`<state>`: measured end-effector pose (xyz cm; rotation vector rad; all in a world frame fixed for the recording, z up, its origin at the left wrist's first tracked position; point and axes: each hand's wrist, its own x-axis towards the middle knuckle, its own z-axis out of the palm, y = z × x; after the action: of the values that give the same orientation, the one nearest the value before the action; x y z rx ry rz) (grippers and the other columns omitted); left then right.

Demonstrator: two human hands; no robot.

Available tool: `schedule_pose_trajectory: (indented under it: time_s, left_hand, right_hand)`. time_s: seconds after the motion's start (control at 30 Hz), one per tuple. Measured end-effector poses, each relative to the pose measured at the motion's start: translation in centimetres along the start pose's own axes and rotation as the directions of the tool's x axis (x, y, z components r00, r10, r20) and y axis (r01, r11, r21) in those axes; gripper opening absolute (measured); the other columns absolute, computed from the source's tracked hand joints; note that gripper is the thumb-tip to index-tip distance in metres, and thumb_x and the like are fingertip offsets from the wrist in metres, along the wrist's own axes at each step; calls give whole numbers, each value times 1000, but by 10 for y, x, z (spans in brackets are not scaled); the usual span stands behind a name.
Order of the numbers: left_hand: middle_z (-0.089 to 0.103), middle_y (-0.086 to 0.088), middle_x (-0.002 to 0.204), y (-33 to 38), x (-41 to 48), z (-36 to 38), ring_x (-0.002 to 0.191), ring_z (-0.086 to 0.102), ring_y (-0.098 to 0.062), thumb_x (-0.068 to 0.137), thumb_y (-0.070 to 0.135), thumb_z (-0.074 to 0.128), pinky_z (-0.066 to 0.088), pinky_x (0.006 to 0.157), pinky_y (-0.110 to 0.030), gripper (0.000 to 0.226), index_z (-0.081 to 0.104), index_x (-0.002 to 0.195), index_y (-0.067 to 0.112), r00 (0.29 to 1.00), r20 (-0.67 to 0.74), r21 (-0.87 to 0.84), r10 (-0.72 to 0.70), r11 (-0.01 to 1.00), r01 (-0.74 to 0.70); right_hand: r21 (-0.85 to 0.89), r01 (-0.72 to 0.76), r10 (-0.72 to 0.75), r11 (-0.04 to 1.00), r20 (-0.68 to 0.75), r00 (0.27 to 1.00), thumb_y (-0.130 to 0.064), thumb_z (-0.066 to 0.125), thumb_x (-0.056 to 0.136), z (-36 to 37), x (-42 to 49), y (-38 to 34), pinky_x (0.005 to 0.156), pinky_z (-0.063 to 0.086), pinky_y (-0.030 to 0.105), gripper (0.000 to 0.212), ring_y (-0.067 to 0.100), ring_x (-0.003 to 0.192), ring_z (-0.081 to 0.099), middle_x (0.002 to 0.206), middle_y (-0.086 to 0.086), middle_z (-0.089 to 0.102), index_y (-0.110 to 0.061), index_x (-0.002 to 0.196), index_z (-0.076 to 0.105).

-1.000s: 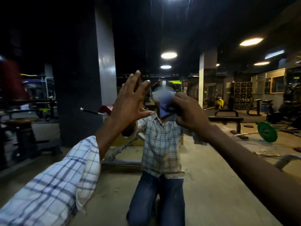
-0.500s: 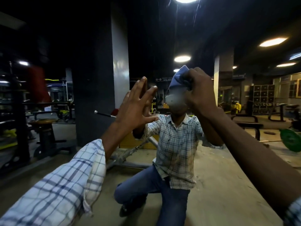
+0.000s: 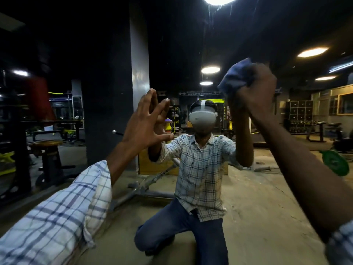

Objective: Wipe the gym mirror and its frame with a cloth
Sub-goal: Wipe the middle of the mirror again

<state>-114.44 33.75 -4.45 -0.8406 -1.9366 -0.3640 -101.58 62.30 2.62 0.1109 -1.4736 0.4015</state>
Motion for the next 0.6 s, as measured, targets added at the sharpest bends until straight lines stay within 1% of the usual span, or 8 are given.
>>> schedule_pose_trajectory:
  time_s: [0.07, 0.13, 0.23, 0.3, 0.4, 0.47, 0.53, 0.6]
  left_hand:
    - [-10, -8, 173, -8, 0, 1, 160, -2, -32, 72, 71, 79, 24, 121, -60, 117, 18, 165, 35, 1000, -3, 10, -1, 1000, 1]
    - [-10, -7, 174, -16, -2, 1, 160, -2, -32, 72, 72, 78, 18, 124, -59, 117, 16, 165, 36, 1000, -1, 18, 3, 1000, -3]
    - [-11, -7, 174, -29, -5, 1, 160, -2, -31, 73, 72, 76, 18, 124, -60, 116, 16, 165, 36, 1000, -2, 11, 20, 1000, -20]
    - [-11, -8, 173, -36, -8, 1, 160, -2, -32, 72, 73, 75, 21, 123, -60, 115, 16, 165, 37, 1000, -20, -7, 20, 1000, -20]
    - [-11, -8, 173, -42, -12, 4, 160, -3, -32, 71, 72, 76, 24, 123, -60, 116, 17, 164, 38, 999, -37, -56, 1, 998, -3]
    - [-10, -8, 173, -45, -14, 5, 160, -3, -32, 71, 72, 77, 26, 123, -61, 115, 18, 164, 37, 999, -38, -54, 1, 999, -3]
    - [-9, -8, 173, -50, -15, 4, 160, -2, -31, 71, 71, 77, 28, 122, -61, 115, 18, 164, 36, 999, -35, -57, 8, 998, -10]
    - [-9, -7, 174, -55, -16, 4, 160, -2, -30, 72, 71, 77, 29, 122, -60, 116, 18, 164, 36, 999, -38, -61, 21, 998, -23]
  right_hand:
    - [3, -91, 91, 996, -76, 993, -7, 66, 79, 13, -8, -5, 78, 38, 3, 31, 12, 96, 56, 109, 8, 63, -5, 110, 67]
    - [-7, 80, -78, 997, 149, 986, -6, 74, 82, 31, -33, -14, 78, 38, 3, 27, 9, 93, 55, 105, -1, 59, -9, 108, 68]
    - [31, 298, -280, 954, 447, 850, -13, 78, 82, 30, -37, -19, 75, 34, 3, 24, 6, 88, 51, 100, -3, 57, -14, 103, 66]
    - [-27, 248, -231, 968, 274, 934, -18, 73, 83, 26, -12, -16, 77, 36, 5, 23, 10, 89, 52, 100, 4, 60, -12, 103, 65]
    - [-62, -95, 89, 994, -96, 991, -12, 66, 84, 36, 2, -25, 87, 47, 12, 27, 12, 99, 57, 112, 9, 65, -9, 111, 66]
    - [-24, 42, -41, 999, 39, 998, -17, 69, 87, 59, -15, -44, 84, 44, 8, 26, 4, 95, 54, 111, 5, 63, -10, 112, 66]
    - [47, 206, -211, 977, 299, 931, -31, 72, 86, 67, -24, -53, 77, 41, 6, 30, -4, 86, 52, 102, -1, 60, -11, 107, 68]
    - [31, 246, -244, 969, 309, 919, -35, 71, 82, 62, -13, -56, 73, 39, 7, 33, 2, 82, 53, 98, -2, 59, -10, 104, 69]
